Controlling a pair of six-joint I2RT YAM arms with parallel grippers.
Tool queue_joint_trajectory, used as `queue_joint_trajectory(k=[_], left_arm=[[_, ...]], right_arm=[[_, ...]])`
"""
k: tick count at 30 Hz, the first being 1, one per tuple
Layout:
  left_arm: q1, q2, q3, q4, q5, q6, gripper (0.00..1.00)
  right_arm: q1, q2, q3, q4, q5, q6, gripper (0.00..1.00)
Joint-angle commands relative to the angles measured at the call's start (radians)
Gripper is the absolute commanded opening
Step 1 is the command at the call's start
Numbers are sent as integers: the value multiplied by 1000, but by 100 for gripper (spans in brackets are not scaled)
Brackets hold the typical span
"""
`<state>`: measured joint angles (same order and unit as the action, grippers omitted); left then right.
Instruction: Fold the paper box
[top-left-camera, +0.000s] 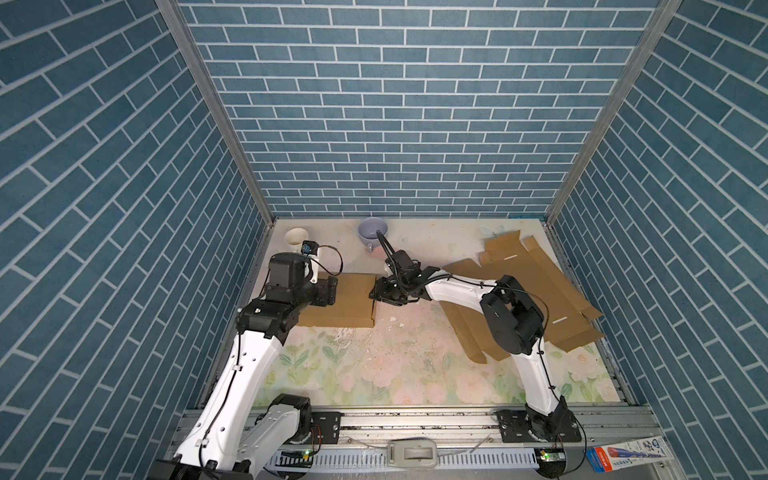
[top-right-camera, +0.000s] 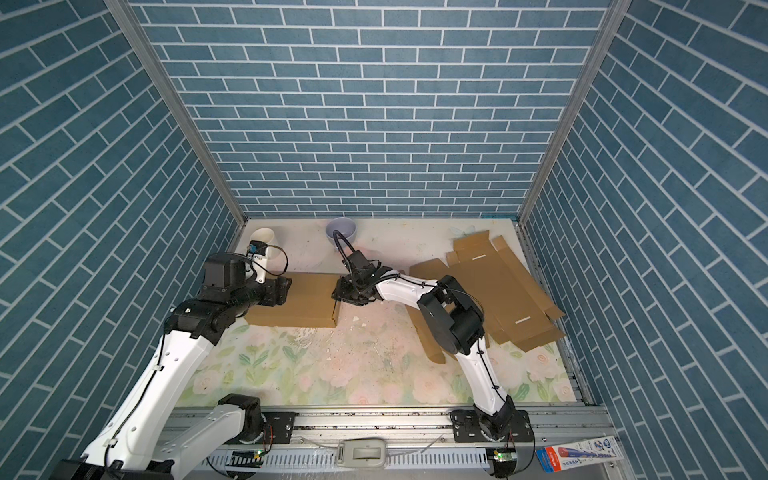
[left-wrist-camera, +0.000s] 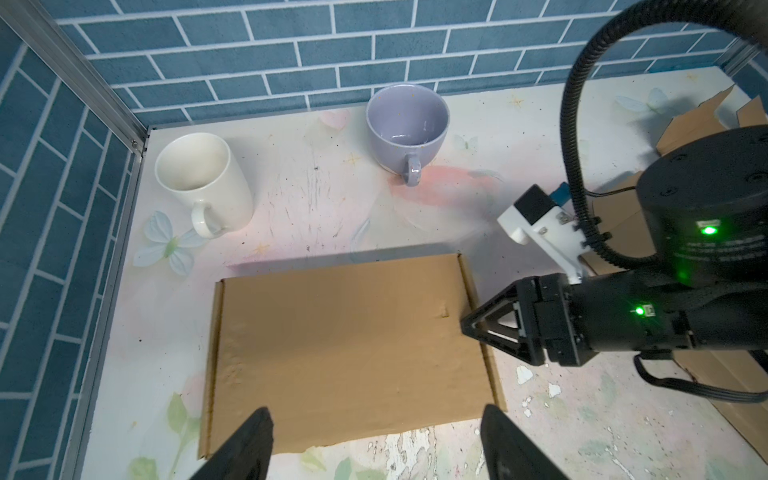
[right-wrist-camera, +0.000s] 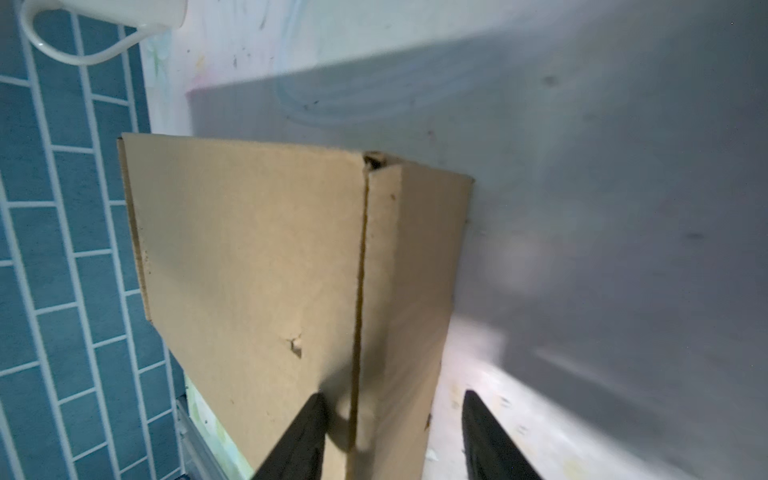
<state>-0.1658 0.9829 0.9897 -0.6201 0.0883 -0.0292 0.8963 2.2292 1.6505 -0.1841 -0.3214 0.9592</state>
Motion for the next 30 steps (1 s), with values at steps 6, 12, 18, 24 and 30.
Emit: queue_joint_trajectory(k=[6,12,18,24,30], left_arm=[[3,18,20,-10,17,-52,75],[3,39,20,3,22,-77,71],[-84,81,-12,81,13,-170,67],[-285,202,-18,177,-57,-236,68],[-406,339,32,238,-53,-264,68]], right_arm=[[35,118,202,-87,-58,25,51],[-54,-105,39,-174,-37,-143,53],[-193,-385,-307,-279,87,-254,53],[-336,-556,-521,-406,336,-356,53],[-408,-542,-600,-338,293,-338,54]])
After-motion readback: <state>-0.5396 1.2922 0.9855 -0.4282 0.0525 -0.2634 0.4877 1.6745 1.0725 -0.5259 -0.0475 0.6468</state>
